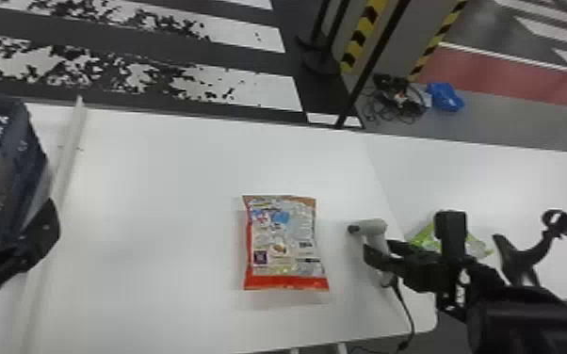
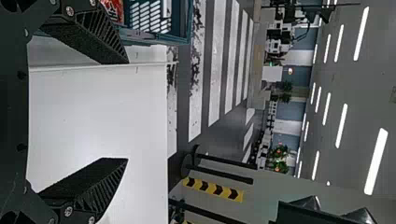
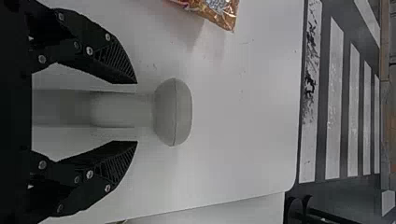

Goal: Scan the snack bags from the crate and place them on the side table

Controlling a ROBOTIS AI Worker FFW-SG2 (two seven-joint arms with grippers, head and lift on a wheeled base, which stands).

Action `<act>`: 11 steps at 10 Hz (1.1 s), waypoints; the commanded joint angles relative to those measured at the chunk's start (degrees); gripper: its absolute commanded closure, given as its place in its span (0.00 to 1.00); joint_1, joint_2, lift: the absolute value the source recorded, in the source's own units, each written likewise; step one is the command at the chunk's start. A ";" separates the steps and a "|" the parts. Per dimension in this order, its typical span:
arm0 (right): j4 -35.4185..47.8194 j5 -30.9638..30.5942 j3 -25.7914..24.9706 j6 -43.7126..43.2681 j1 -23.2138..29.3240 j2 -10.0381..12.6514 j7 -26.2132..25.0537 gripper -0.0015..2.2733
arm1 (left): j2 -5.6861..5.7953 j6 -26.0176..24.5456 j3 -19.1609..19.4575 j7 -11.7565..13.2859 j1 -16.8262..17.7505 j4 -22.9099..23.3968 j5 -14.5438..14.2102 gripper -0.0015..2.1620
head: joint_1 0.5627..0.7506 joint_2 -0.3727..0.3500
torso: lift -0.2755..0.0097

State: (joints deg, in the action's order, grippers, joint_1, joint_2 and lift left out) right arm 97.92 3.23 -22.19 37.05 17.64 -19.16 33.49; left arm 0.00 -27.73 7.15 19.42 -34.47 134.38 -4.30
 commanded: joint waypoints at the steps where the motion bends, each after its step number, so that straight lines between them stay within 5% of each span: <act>1: 0.96 0.47 -0.75 0.18 0.55 0.09 0.00 0.06 | -0.15 0.00 -0.03 0.01 -0.07 0.00 0.00 0.07 | 0.70 0.07 | 0.64; 5: 11.94 10.66 -5.85 8.61 5.56 1.76 2.99 0.05 | -0.15 0.00 -0.12 0.01 -0.07 0.00 0.00 0.07 | 0.70 0.07 | 0.64; 11: 13.61 13.74 -1.01 18.11 4.86 1.94 8.96 0.05 | -0.15 -0.18 -0.47 -0.08 -0.07 0.00 0.09 0.07 | 0.70 0.22 | 0.64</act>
State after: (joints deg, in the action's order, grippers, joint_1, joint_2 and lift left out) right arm 111.76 17.03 -24.03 54.43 22.83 -17.23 42.36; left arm 0.00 -27.91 6.76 19.33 -34.54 134.38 -4.22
